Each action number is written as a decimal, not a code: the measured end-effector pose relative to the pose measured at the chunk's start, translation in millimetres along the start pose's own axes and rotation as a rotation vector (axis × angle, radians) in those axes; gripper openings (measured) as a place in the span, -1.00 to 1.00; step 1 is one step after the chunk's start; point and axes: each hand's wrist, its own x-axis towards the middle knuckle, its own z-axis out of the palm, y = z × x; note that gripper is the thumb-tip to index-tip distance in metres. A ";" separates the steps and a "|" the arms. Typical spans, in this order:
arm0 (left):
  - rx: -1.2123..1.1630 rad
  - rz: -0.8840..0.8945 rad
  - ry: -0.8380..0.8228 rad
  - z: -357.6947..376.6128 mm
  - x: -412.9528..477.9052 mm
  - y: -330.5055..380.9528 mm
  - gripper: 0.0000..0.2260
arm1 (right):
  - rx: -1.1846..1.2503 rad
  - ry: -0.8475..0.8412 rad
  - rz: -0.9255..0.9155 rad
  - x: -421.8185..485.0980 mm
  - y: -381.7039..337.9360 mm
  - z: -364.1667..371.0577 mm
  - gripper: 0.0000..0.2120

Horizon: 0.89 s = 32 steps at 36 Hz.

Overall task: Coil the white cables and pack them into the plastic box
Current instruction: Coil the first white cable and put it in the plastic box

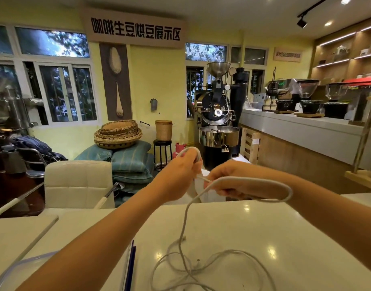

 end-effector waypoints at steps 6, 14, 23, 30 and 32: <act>0.050 0.071 -0.155 7.5 -9.7 6.2 -0.73 | -0.316 0.015 0.033 3.4 -6.5 -27.7 -0.86; 0.141 0.087 -0.297 5.3 -16.1 11.3 -0.84 | -0.070 -0.211 0.125 -4.0 -7.7 -67.4 -0.82; -0.333 -0.081 -0.208 0.8 -10.4 22.0 -0.70 | 1.026 -0.503 -0.122 1.1 32.2 -66.4 -0.64; -0.443 -0.190 -0.152 -4.2 -5.9 14.5 -0.68 | 1.341 -0.450 -0.358 8.0 50.3 -61.5 -0.13; -0.467 -0.211 -0.152 -7.2 -4.7 13.0 -0.67 | 1.327 -0.344 -0.372 5.7 49.7 -61.2 -0.23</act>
